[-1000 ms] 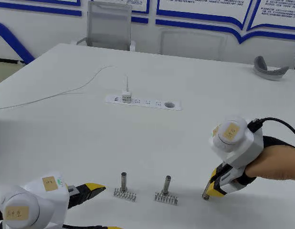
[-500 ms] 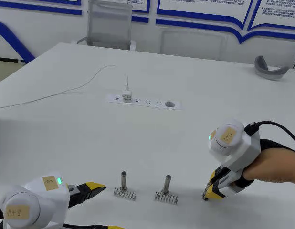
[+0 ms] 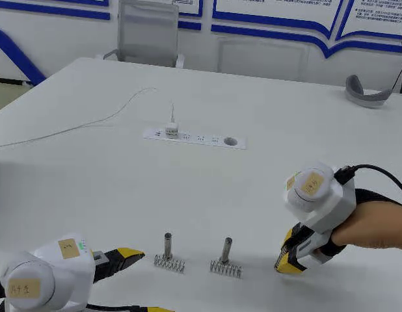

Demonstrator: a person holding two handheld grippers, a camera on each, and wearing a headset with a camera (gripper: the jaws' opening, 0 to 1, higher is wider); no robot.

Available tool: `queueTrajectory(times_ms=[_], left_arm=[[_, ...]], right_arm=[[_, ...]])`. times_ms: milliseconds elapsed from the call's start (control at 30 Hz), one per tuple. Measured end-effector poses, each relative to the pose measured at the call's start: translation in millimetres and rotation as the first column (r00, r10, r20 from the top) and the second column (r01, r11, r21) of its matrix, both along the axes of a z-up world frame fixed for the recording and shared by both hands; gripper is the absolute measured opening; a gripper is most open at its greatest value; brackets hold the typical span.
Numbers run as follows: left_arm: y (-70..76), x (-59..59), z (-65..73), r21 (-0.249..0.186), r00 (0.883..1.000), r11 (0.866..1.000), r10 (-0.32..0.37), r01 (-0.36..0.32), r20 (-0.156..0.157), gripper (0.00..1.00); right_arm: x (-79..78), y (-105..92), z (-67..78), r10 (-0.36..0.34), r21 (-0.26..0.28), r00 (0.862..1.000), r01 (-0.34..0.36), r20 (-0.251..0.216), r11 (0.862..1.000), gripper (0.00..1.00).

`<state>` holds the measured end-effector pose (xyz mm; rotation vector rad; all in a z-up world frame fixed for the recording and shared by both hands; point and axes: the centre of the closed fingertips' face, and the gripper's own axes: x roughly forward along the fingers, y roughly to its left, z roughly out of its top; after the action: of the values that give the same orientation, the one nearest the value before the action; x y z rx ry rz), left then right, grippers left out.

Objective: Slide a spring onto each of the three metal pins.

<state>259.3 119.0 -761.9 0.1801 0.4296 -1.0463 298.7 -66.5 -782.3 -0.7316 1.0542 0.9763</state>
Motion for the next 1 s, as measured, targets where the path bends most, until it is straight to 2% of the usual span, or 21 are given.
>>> queueTrajectory(times_ms=[200, 333, 800, 1000], left_arm=[[0.1, 0.1, 0.0, 0.001, 1.000, 1.000, 0.000, 0.000, 0.000, 0.66], [0.3, 0.0, 0.5, 0.002, 1.000, 1.000, 0.000, 0.000, 0.002, 0.66], [0.0, -0.2, 0.7, 0.001, 1.000, 1.000, -0.001, 0.001, 0.002, 0.65], [0.5, -0.6, -0.5, 0.003, 1.000, 1.000, -0.001, 0.001, -0.001, 0.65]], right_arm=[[3.8, 12.9, 10.8, 0.026, 0.013, 0.999, -0.026, 0.030, 1.000, 0.24], [3.9, 21.7, 12.9, 0.039, 0.024, 0.999, -0.040, 0.036, 0.999, 0.24], [-3.6, 52.0, 4.7, 0.091, 0.046, 0.996, -0.092, 0.024, 0.995, 0.23], [-6.2, 59.3, -0.5, 0.103, 0.053, 0.995, -0.104, 0.014, 0.993, 0.21]])
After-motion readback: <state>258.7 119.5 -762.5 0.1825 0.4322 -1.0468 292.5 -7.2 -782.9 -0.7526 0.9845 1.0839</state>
